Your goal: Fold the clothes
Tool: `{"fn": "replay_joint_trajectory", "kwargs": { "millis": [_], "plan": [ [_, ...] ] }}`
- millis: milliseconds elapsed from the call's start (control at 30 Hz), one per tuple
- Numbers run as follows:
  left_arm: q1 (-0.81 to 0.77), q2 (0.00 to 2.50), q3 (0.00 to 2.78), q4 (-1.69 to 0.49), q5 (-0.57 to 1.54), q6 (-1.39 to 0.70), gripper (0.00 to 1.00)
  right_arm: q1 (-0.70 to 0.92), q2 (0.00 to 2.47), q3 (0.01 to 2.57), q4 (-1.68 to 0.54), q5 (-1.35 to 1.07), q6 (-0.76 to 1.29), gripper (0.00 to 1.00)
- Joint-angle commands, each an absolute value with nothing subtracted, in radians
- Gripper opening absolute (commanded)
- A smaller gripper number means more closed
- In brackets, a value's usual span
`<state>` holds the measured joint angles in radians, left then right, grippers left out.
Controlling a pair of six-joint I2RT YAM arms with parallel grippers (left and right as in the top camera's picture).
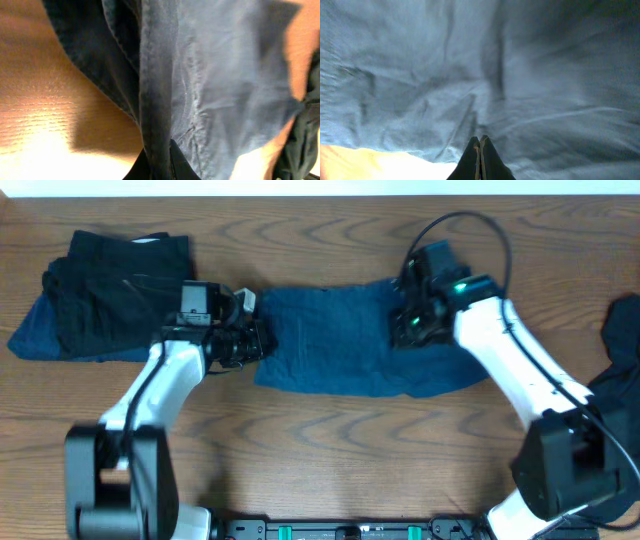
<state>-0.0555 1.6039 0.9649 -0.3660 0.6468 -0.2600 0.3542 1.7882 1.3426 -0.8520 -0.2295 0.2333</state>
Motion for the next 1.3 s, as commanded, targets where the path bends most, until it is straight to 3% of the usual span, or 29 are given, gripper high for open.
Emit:
{"fn": "replay_joint_trajectory", "kwargs": {
  "millis": [0, 267, 733, 967, 1267],
  "plan": [
    [-0.056, 1.522, 0.965, -0.382, 0.636, -0.278, 0.06, 0.416, 1.828, 1.293, -0.815, -0.312, 0.243, 0.01],
    [-0.056, 1.378, 0.965, -0.405, 0.637, -0.369, 0.06, 0.551, 1.991, 1.26, -0.688, -0.461, 0.277, 0.01],
    [-0.056, 1.235, 0.966, -0.427, 0.639, -0.398, 0.06, 0.663, 2.038, 1.271, -0.546, -0.433, 0.328, 0.01],
    [-0.056, 1.255, 0.966, -0.443, 0.635, -0.386, 0.06, 0.57, 1.861, 1.342, -0.658, -0.34, 0.317, 0.01],
    [-0.056, 1.255, 0.966, -0.435, 0.59, -0.387, 0.06, 0.317, 1.712, 1.351, -0.856, -0.134, 0.288, 0.01]
  ]
}}
